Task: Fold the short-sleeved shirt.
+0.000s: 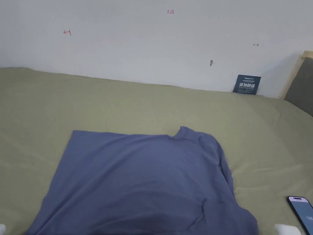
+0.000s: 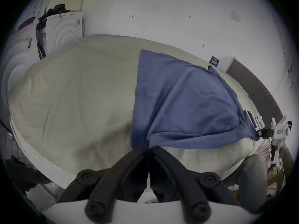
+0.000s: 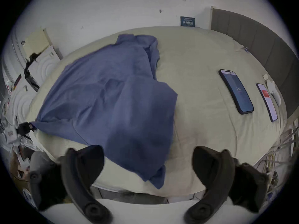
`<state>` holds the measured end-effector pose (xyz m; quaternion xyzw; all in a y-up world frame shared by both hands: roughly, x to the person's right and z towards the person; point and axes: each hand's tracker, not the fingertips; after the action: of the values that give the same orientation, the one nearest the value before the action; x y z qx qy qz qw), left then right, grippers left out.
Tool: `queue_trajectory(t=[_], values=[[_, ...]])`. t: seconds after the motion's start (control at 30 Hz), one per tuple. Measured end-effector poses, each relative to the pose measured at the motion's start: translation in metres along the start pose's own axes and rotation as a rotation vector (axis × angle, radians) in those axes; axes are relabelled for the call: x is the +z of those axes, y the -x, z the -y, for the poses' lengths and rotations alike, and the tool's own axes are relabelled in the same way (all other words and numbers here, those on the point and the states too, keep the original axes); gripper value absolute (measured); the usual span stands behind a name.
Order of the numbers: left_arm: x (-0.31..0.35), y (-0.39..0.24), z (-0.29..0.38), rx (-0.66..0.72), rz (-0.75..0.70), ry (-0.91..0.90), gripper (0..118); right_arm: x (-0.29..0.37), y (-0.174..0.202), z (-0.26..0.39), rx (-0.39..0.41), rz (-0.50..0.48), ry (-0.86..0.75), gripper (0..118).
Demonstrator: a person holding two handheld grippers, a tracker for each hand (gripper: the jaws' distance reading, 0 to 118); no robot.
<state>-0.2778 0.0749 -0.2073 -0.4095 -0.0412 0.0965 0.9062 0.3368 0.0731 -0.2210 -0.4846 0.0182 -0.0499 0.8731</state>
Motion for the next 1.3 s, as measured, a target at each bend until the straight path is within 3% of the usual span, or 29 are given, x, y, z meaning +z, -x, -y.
queue_trajectory(t=[0.03,0.07,0.2,0.3,0.7,0.9,1.07,1.2,1.27,1.3], values=[[0.001,0.000,-0.001,0.003,-0.010,-0.002,0,-0.001,0.000,0.000,0.007,-0.007,-0.010,34],[-0.002,0.000,0.000,0.009,-0.009,-0.001,0,0.000,0.003,0.003,0.005,-0.007,-0.016,5],[0.003,-0.002,-0.001,0.019,0.000,-0.008,0,0.004,0.005,0.001,-0.083,-0.034,-0.054,4],[0.011,-0.006,-0.006,0.013,0.001,-0.016,0,0.014,0.010,0.000,-0.010,-0.013,-0.100,4],[0.024,-0.012,-0.081,-0.031,-0.005,-0.049,0,0.064,0.032,-0.078,0.096,-0.020,-0.183,4],[-0.033,-0.013,-0.143,-0.121,-0.073,0.045,0,0.013,0.018,-0.147,0.188,0.018,-0.107,4],[-0.080,-0.014,-0.182,-0.058,-0.083,0.110,0,-0.028,0.015,-0.198,0.120,0.009,-0.077,4],[-0.118,-0.009,-0.201,-0.067,-0.090,0.145,2,-0.056,0.023,-0.217,0.161,0.028,-0.079,4],[-0.131,-0.005,-0.205,-0.071,-0.083,0.153,10,-0.070,0.019,-0.219,0.139,0.015,-0.097,6],[-0.128,-0.011,-0.204,-0.070,-0.096,0.156,41,-0.074,0.015,-0.219,0.100,0.004,-0.101,21]])
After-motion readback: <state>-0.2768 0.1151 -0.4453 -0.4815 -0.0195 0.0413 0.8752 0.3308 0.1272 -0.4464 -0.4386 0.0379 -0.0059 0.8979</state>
